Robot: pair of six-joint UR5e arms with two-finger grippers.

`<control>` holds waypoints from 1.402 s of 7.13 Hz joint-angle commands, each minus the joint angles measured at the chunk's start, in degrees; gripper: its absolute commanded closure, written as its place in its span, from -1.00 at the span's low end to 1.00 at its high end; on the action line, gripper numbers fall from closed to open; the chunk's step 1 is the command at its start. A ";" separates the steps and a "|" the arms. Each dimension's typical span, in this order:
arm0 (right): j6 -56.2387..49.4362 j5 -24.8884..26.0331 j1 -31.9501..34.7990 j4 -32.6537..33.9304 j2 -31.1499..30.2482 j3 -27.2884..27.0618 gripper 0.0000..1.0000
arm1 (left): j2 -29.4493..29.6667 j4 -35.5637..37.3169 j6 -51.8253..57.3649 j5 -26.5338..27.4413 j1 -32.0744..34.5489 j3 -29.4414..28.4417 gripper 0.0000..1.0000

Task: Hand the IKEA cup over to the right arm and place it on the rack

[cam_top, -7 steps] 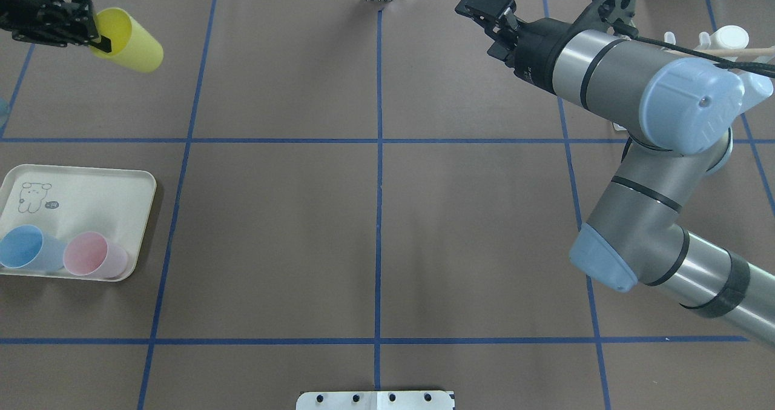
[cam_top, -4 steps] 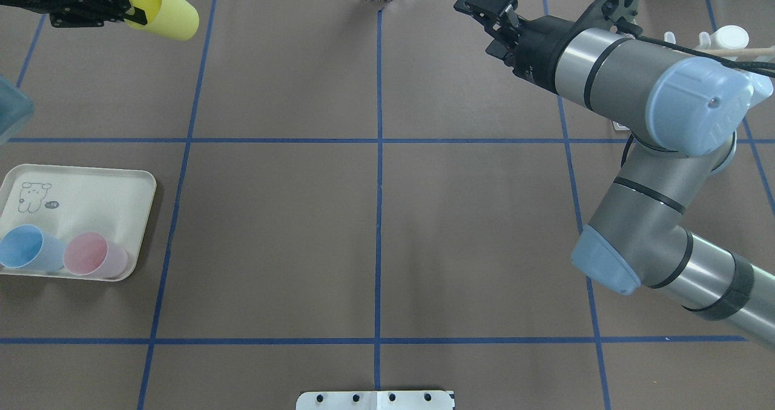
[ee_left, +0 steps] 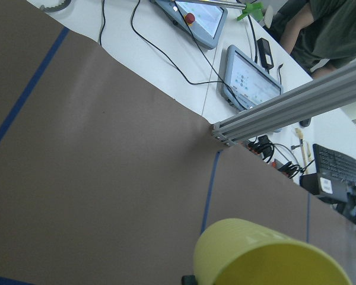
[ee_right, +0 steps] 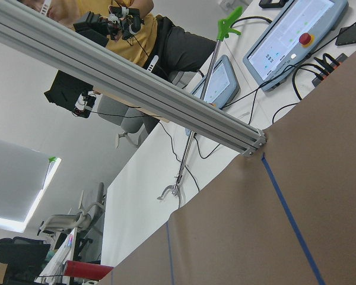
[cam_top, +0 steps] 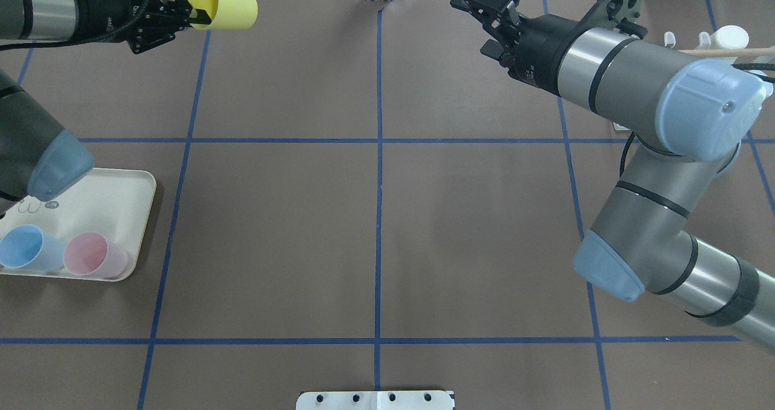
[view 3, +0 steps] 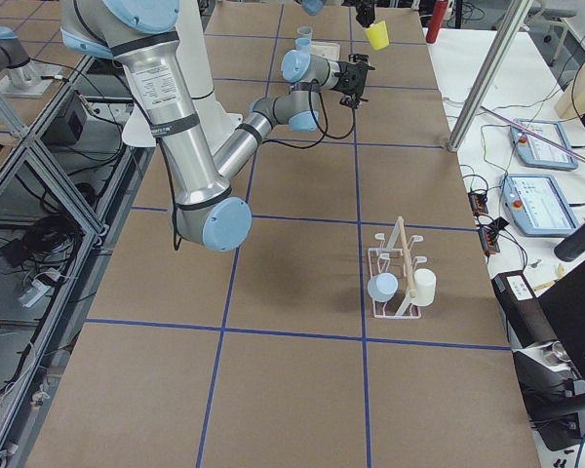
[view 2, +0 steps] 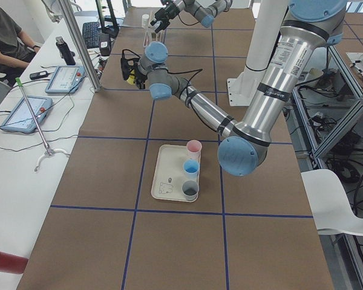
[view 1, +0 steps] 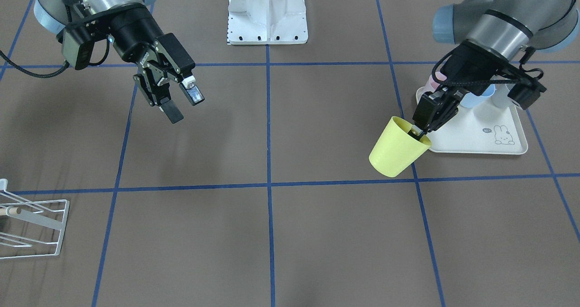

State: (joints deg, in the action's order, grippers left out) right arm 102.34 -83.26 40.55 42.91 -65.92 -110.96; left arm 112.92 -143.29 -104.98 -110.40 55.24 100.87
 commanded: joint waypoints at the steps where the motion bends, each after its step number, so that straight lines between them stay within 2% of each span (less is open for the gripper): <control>1: 3.65 -0.06 -0.20 -0.98 0.00 -1.44 -1.00 | 0.20 -13.98 -16.43 11.38 -6.78 -2.33 1.00; 3: 4.36 -0.06 -1.25 -4.22 0.00 -1.36 -1.00 | 4.83 -19.11 -26.98 16.51 -10.93 -4.09 1.00; 4: 8.19 0.03 -2.74 -5.28 0.09 -1.19 -1.00 | 6.34 -22.79 -30.86 19.23 -12.68 -5.14 1.00; 6: 9.54 0.64 -5.47 -5.29 4.28 0.73 -1.00 | 6.44 -30.44 -33.18 21.27 -13.84 -8.12 1.00; 8: 15.16 0.47 -5.56 -5.55 4.66 0.66 -1.00 | 6.53 -32.75 -36.94 21.45 -13.84 -9.54 1.00; 9: 16.22 0.64 -5.57 -6.94 4.75 0.74 -1.00 | 6.53 -36.85 -39.14 24.50 -13.84 -10.59 1.00; 10: 16.66 0.64 -5.57 -7.05 4.75 0.92 -1.00 | 6.62 -38.37 -40.03 25.14 -14.98 -11.47 1.00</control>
State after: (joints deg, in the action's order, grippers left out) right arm 117.95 -82.67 35.02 36.43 -61.26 -110.23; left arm 119.45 -179.02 -143.28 -86.73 41.14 90.53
